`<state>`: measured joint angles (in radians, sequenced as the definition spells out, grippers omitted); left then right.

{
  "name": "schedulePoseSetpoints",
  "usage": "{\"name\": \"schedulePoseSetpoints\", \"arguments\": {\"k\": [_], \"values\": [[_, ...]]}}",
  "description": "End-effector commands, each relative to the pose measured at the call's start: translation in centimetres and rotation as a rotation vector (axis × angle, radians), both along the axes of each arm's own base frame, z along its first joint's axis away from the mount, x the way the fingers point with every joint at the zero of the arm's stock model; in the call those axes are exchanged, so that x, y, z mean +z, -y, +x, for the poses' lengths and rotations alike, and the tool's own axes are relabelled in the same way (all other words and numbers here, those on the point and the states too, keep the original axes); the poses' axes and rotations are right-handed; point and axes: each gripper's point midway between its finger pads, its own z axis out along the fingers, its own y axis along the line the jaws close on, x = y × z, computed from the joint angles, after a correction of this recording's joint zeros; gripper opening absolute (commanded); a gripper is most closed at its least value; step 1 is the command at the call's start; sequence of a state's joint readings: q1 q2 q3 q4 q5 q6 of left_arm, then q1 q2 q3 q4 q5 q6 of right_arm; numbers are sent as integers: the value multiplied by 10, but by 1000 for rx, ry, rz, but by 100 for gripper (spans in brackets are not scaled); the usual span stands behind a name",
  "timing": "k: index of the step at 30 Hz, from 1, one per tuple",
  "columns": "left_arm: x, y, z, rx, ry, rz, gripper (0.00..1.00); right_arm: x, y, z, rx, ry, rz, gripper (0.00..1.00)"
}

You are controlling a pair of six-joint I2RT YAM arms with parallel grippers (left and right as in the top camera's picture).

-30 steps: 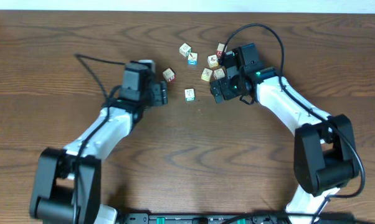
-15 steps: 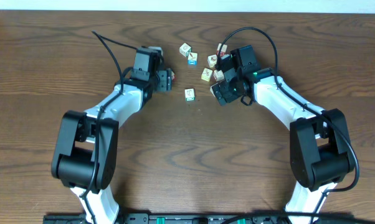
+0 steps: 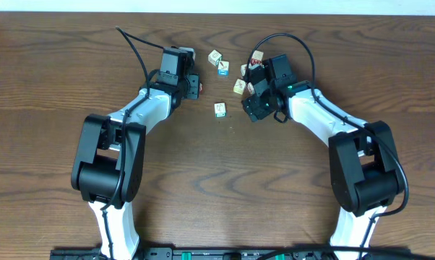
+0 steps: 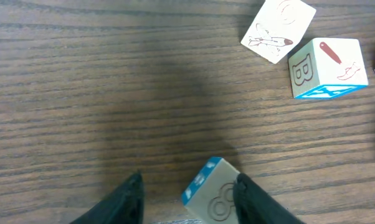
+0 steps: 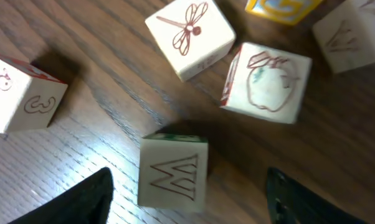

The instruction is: Lift 3 blocks

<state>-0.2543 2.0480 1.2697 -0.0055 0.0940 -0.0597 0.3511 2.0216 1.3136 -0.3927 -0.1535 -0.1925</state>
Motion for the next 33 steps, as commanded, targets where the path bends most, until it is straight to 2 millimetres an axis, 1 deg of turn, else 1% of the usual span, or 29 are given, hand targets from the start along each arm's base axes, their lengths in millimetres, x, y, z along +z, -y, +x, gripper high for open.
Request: {"name": "schedulePoseSetpoints", "arguments": {"k": [1, 2, 7, 8, 10, 15, 17, 20, 21, 24, 27, 28, 29, 30, 32, 33], "values": [[-16, -3, -1, -4, -29, 24, 41, -12, -12, -3, 34, -21, 1, 73], [-16, -3, -1, -4, -29, 24, 42, -15, -13, -4, 35, -25, -1, 73], [-16, -1, 0, -19, -26, 25, 53, -18, -13, -3, 36, -25, -1, 76], [-16, 7, -4, -60, -35, -1, 56, -17, -13, -2, 36, -22, 0, 77], [-15, 16, -7, -105, -37, -13, 61, -17, -14, -2, 36, -20, 1, 77], [-14, 30, -15, -176, -37, 21, 65, -17, -13, -1, 42, -17, -2, 77], [-13, 37, -19, -228, -31, 51, 66, -17, -13, -1, 43, -17, -3, 76], [-15, 40, -23, -259, -33, 80, 66, -17, -13, -1, 45, -16, -4, 68], [-16, 39, -23, -255, -35, 86, 66, -17, -13, -1, 44, -16, -4, 66], [-14, 32, -20, -233, -32, 105, 67, -17, -13, -2, 45, -19, -6, 65], [-4, 20, -12, -200, -12, 96, 67, -18, -12, -3, 49, -21, -12, 64], [0, 15, -9, -180, -6, 88, 67, -18, -12, -3, 49, -22, -13, 62], [5, 8, -5, -153, 0, 77, 67, -18, -12, -3, 49, -23, -13, 58], [12, -9, 1, -94, 5, 54, 63, -18, -12, -3, 49, -23, -13, 50], [15, -19, 3, -80, -1, 29, 52, -18, -12, -3, 49, -23, -13, 38], [14, -25, 1, -77, -15, 8, 50, -18, -12, -3, 49, -22, -12, 29]]}}
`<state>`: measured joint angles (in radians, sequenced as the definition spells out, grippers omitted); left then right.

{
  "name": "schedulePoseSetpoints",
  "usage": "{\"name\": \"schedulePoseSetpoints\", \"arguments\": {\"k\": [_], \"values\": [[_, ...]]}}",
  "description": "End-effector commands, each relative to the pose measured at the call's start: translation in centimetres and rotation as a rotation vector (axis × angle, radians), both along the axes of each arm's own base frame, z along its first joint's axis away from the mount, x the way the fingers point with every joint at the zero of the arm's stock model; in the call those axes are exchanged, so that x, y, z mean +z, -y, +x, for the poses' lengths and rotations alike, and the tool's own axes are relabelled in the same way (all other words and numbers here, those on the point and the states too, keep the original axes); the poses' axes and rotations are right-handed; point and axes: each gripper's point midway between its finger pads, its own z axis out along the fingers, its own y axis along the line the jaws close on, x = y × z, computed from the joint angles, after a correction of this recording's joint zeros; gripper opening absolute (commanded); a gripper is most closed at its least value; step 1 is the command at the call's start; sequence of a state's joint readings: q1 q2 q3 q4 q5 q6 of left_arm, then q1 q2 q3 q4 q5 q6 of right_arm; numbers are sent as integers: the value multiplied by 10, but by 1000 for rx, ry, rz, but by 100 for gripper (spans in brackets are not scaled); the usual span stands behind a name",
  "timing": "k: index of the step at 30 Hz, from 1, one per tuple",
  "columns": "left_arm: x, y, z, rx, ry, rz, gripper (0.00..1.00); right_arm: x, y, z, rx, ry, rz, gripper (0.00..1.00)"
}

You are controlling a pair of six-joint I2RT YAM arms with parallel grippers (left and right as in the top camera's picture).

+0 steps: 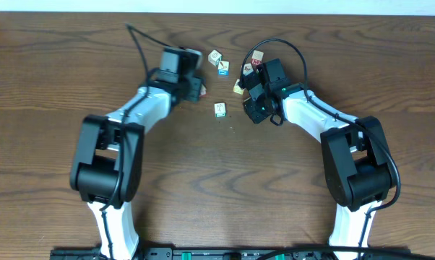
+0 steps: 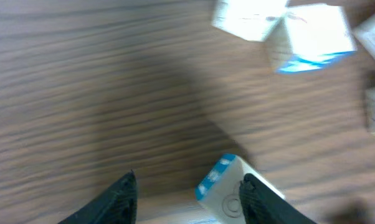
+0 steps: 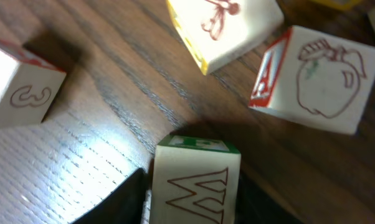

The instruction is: Lift 3 blocks

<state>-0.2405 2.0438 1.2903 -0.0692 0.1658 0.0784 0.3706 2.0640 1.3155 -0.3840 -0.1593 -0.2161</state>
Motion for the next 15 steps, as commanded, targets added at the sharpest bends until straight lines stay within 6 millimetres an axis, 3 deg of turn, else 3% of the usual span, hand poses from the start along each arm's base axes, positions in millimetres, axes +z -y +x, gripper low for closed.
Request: {"name": "schedulePoseSetpoints", "arguments": {"k": [1, 7, 15], "values": [[13, -33, 7, 65, -7, -37, 50, -1, -3, 3, 6, 3, 3, 27], [9, -45, 4, 86, -35, -38, 55, 0, -4, 4, 6, 9, 5, 15], [25, -16, -3, 20, -16, -54, 65, 0, 1, 7, -11, 18, -15, 10]]}}
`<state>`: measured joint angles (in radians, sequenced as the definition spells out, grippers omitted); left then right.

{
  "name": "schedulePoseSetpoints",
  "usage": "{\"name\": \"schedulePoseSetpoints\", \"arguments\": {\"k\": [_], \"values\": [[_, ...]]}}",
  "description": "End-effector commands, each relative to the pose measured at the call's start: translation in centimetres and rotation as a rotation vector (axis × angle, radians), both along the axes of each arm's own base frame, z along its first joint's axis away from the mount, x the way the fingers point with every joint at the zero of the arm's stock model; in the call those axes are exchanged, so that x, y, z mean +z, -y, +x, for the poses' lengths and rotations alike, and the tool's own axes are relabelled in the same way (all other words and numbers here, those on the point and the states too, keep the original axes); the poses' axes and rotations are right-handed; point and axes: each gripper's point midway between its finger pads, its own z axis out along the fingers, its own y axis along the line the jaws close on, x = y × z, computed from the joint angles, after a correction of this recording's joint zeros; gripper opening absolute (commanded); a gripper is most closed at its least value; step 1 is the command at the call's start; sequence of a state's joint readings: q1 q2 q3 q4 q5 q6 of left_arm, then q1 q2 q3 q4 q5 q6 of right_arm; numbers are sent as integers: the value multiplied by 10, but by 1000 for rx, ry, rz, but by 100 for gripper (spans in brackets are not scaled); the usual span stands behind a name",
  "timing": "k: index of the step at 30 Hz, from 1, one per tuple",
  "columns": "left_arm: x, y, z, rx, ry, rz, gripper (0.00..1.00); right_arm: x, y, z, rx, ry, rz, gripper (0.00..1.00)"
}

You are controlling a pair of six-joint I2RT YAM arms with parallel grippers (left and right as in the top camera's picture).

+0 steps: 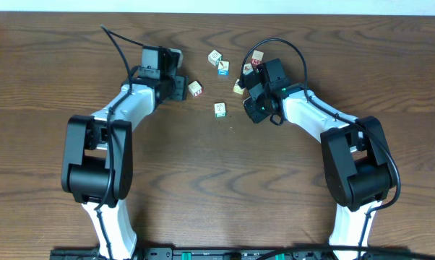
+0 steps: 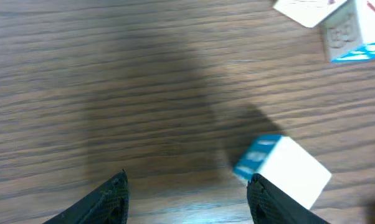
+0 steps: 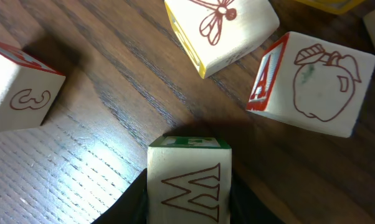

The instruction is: Lift 3 blocks

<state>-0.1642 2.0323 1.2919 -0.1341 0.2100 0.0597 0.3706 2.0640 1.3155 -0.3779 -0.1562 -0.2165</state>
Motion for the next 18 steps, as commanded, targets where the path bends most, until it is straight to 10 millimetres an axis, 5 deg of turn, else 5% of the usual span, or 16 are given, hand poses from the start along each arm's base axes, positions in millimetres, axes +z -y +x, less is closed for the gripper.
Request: {"name": "schedulePoseSetpoints", "arguments": {"k": [1, 12, 18], "values": [[30, 22, -2, -71, 53, -7, 66, 0, 1, 6, -10, 12, -15, 10], [28, 33, -17, -159, 29, 45, 67, -2, 12, 0, -58, -54, 18, 1], [27, 34, -19, -165, 18, 42, 67, 20, 7, 4, -53, -38, 48, 1]]}}
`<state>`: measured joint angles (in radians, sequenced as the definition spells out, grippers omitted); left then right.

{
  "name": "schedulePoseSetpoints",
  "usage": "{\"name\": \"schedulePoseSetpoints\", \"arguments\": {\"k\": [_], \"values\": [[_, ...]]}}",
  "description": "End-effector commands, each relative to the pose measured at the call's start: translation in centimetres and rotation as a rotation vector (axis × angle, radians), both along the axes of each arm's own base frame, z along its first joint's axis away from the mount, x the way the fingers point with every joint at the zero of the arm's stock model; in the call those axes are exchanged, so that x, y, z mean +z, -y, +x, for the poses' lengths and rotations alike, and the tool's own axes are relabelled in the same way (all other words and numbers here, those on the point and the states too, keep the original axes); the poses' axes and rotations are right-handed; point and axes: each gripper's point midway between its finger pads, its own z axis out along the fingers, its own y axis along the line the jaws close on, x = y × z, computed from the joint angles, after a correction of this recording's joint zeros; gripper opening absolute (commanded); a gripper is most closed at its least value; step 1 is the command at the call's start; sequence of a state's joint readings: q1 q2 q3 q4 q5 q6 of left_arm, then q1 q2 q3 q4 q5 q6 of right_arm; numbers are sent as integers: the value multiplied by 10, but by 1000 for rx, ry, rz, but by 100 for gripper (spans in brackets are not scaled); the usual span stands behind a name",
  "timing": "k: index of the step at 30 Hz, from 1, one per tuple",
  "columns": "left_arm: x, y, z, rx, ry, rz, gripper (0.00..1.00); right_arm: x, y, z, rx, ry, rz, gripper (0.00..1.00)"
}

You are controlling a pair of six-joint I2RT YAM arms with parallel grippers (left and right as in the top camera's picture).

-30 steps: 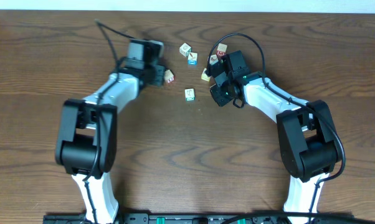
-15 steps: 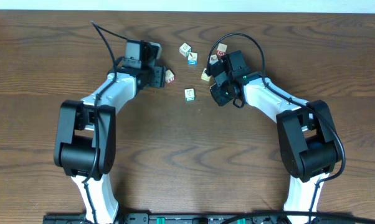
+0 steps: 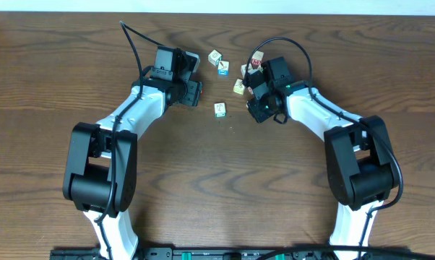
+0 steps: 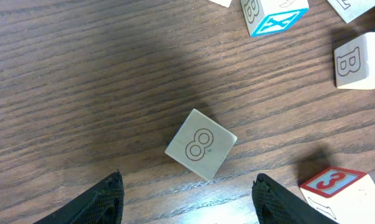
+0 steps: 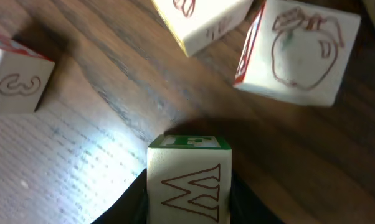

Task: Lift 3 blocks
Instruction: 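Close both grippers on their blocks and lift them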

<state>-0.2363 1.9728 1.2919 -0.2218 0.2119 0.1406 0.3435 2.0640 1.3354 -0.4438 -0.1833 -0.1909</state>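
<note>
Several wooblocks lie at the back of the table. My right gripper (image 5: 187,208) is shut on the green-topped W block (image 5: 187,182), just in front of the apple block (image 5: 293,53) and the dragonfly block (image 5: 200,18). In the overhead view the right gripper (image 3: 259,107) hides that block. My left gripper (image 4: 190,205) stands open over the table. The 8 block (image 4: 200,144) lies flat a little ahead of its fingertips, untouched. In the overhead view the left gripper (image 3: 191,92) covers it.
A red-edged 3 block (image 4: 337,190) sits by the left gripper's right finger; it also shows in the overhead view (image 3: 220,109). A blue X/B block (image 4: 271,12) and a plain B block (image 4: 360,59) lie beyond. More blocks (image 3: 215,56) cluster between the arms.
My left gripper was left of the 8 block; now it is back over it, still open, the block lying 8-face up. The right gripper keeps the W block; the neighbouring blocks sit slightly higher in its view.
First the 8 block stood tilted between my left fingers, and my right fingers stood open around the W block. Then the right gripper was shut on the W block. Later the left gripper was away to the left with the 8 block on the table; now it hovers by it.
</note>
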Motion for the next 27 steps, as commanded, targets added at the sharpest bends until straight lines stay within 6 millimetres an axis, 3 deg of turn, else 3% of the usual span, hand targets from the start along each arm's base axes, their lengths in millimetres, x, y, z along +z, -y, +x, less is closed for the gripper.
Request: {"name": "schedulePoseSetpoints", "arguments": {"k": [1, 6, 11, 15, 22, 27], "values": [[11, 4, 2, -31, 24, -6, 67, 27, -4, 10, -15, 31, 35, 1], [9, 21, -6, -110, 29, 22, 67, 56, -3, 8, -14, 60, 46, 1], [4, 34, -15, -175, 26, 53, 67, 81, 3, -6, -18, 52, 43, 1], [1, 27, -15, -156, 21, 79, 60, 91, 11, -29, -90, -34, 44, 1], [-4, 14, -14, -135, 17, 113, 60, 98, 19, -74, -124, -200, 40, 1], [-4, 12, -12, -174, 36, 143, 60, 103, 10, -92, -91, -245, 53, 1]]}}
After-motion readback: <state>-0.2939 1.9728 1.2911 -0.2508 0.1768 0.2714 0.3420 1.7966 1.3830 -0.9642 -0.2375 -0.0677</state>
